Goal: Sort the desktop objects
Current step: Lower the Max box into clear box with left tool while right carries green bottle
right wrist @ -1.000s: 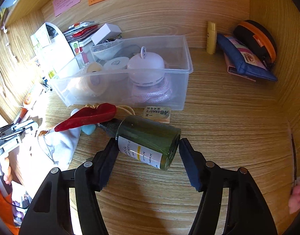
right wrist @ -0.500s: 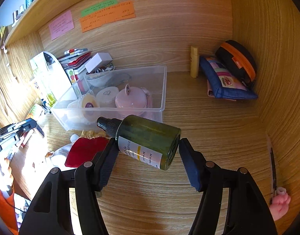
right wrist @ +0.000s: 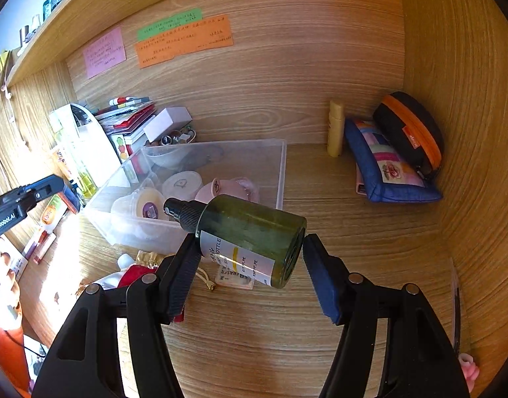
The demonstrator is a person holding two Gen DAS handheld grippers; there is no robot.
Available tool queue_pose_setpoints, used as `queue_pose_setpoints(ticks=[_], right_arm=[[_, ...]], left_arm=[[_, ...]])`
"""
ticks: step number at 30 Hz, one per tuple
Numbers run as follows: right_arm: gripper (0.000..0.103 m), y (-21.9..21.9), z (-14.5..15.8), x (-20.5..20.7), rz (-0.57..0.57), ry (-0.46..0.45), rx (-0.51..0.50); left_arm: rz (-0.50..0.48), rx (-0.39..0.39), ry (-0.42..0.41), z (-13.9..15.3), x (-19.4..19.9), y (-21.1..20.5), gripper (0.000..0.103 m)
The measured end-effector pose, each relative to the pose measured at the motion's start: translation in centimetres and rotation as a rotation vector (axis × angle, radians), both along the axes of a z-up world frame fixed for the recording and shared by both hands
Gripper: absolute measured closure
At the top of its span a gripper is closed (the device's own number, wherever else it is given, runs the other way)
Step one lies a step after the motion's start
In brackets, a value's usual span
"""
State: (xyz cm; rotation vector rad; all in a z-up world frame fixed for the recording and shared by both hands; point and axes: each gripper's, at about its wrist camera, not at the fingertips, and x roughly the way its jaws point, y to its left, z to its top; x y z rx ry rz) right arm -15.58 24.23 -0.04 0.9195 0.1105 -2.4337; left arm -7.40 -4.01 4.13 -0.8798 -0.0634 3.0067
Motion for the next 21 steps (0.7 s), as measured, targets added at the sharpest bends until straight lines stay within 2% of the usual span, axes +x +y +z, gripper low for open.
queue_pose_setpoints(ticks=[8, 21], right_arm=[[0.043, -2.3, -0.7, -2.0, 0.047, -0.016, 0.039], [0.043, -4.7, -1.6, -4.2, 0.086, -0.006, 0.107]], left_arm=[[-0.026, 0.022, -0.018, 0.0, -3.0, 0.0, 0.078], [-0.019, 0.036, -0.093, -2.2, -7.2, -0.7, 0.078]])
